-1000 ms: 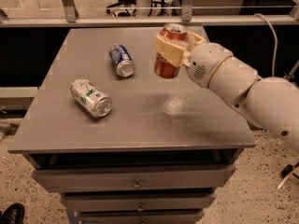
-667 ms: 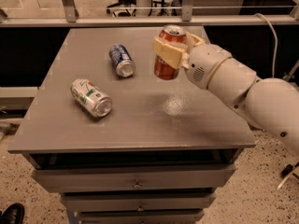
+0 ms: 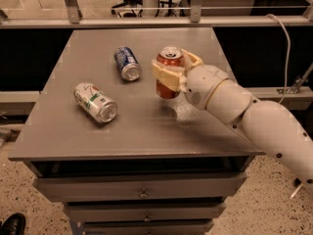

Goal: Place coke can upright

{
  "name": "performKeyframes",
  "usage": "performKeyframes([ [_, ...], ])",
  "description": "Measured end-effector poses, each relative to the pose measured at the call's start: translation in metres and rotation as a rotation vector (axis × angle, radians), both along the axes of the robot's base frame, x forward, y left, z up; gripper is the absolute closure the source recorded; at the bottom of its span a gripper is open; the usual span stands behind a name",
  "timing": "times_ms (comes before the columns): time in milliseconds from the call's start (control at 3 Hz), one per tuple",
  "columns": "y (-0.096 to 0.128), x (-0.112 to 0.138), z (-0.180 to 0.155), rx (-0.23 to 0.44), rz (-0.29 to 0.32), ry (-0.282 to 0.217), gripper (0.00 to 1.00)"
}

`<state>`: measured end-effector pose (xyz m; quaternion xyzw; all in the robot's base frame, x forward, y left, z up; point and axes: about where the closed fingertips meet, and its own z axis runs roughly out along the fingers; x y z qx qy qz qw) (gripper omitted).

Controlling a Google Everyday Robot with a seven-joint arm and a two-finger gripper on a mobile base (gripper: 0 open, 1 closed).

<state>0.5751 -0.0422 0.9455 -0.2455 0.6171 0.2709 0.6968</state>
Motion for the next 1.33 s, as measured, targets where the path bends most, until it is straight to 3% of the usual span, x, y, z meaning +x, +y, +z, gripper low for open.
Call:
performKeyframes([
  [333,0.007,-0.001,-0.013,-0.037,0.015,-0.015,1.00],
  [667,0.011,0.000,-0.025,-0.042,0.034,0.015,1.00],
  [1000,0.013,0.002,-0.036,-0.023,0.046,0.064,0.85],
  [1333,0.015,0.003,-0.042,-0.004,0.052,0.096,0.61],
])
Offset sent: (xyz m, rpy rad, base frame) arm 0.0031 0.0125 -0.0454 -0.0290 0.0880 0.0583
